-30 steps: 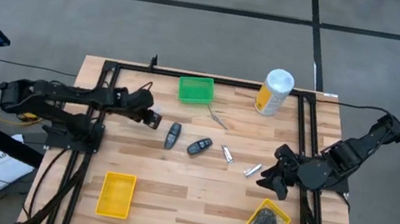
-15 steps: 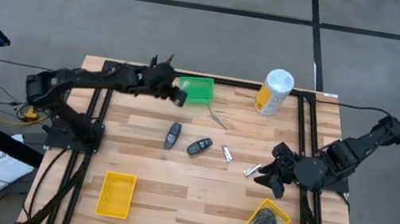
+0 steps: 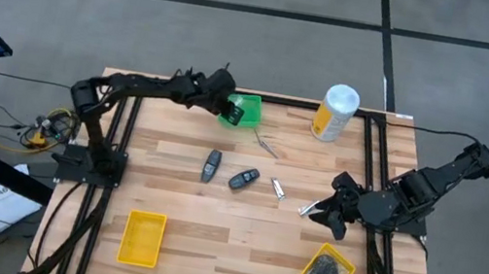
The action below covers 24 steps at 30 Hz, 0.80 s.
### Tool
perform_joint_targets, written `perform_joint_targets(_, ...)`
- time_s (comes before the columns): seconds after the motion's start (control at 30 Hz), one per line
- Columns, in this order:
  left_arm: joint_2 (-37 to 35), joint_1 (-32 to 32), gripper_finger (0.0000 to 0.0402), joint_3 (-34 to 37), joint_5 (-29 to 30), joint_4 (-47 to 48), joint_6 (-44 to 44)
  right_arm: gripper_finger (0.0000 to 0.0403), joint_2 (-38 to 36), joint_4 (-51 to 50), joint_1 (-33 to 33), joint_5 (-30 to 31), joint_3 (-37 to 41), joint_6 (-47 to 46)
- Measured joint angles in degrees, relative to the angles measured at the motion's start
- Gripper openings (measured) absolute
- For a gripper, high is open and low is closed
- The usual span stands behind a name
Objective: Pick & Place Travel size toiletries
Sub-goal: Put the silver nail cutter into the green bin
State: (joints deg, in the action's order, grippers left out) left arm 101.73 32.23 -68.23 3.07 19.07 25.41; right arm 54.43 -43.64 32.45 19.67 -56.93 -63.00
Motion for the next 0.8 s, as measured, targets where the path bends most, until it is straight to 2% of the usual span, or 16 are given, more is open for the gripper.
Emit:
perform_joint_targets(0.5, 0.94, -0.16, 0.0191, 0.06, 1.86, -0.05, -3.65, 0.0226, 0.00, 0.02, -0.01, -0.01, 0.00, 0.22)
perform_joint_targets(0.67, -7.21, -1.04, 0.0200, 0.09, -2.96, -0.71, -2.94, 0.0226, 0.00, 0.07, -2.39, 0.08, 0.00, 1.58)
perform_joint_targets(0.8, -18.79, -2.88, 0.0168, 0.44, -3.29, -0.83, -3.86, 0.0223, 0.00, 0.46, -6.69, 0.10, 0.00, 4.99)
